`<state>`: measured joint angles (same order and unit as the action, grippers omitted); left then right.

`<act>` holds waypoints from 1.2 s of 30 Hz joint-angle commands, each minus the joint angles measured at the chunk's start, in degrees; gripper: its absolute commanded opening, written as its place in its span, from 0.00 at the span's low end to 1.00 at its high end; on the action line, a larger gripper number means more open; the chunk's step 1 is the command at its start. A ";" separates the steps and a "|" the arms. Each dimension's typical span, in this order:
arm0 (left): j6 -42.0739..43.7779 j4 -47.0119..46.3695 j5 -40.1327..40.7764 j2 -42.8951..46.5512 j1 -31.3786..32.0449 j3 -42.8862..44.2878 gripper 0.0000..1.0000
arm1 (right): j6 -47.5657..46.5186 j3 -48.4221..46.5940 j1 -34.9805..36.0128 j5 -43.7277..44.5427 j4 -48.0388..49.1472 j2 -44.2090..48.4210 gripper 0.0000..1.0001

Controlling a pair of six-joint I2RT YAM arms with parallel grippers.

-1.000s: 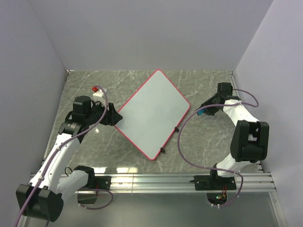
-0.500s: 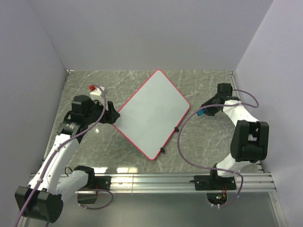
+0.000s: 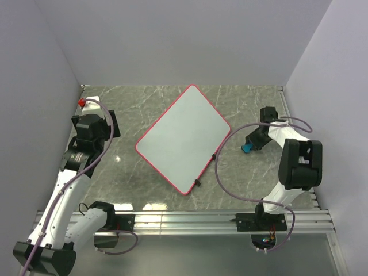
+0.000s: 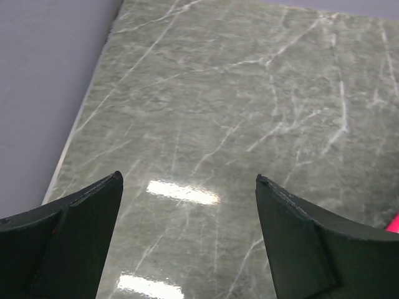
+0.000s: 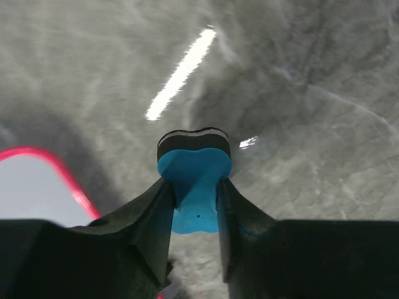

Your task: Erase the whiteboard

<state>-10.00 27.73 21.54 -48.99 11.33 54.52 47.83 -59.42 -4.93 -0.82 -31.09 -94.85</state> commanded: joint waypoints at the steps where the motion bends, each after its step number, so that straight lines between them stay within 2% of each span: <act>1: -1.34 0.84 5.97 0.30 0.01 1.99 0.92 | -0.81 0.18 -0.34 3.02 -3.19 -1.74 0.45; 5: -1.86 0.05 8.25 0.04 0.09 2.51 0.94 | -1.95 -0.69 -0.26 2.75 -3.62 -1.04 1.00; 9: -3.18 -0.13 10.36 -1.28 0.01 4.53 0.97 | -2.22 -2.28 0.01 2.05 -5.21 0.62 1.00; 12: -4.33 -0.13 8.97 -2.95 0.09 7.61 0.99 | -2.83 -4.91 1.14 1.79 -6.43 5.19 1.00; 14: -4.24 -0.13 4.58 -4.79 0.53 10.24 0.99 | -4.76 -7.02 2.90 1.00 -4.44 9.49 1.00; 18: -3.10 0.66 -6.93 -8.66 2.11 15.25 0.98 | -8.45 -7.90 4.67 -11.19 2.52 15.21 0.98; 22: -3.18 0.40 -15.10 -10.68 4.22 19.39 0.99 | -10.30 -8.53 8.70 -14.99 4.63 19.07 0.95; 23: -3.36 -0.99 -19.82 -10.69 4.66 19.65 0.98 | -10.57 -7.83 10.10 -15.35 5.33 20.04 0.95; 27: -6.08 -2.24 -30.74 -12.09 6.24 21.50 0.98 | -13.02 -7.91 13.01 -15.88 1.04 24.44 0.96; 31: -9.16 -2.85 -32.88 -11.39 6.42 21.16 0.98 | -13.82 -6.24 13.45 -15.62 -3.97 32.77 0.99; 36: -8.72 -2.15 -31.74 -10.16 6.68 19.40 0.99 | -11.54 -3.25 13.63 -15.52 -7.66 42.36 1.00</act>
<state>-17.80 27.05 -8.12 -60.80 17.72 73.87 36.12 -63.88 8.49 -15.79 -35.70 -57.60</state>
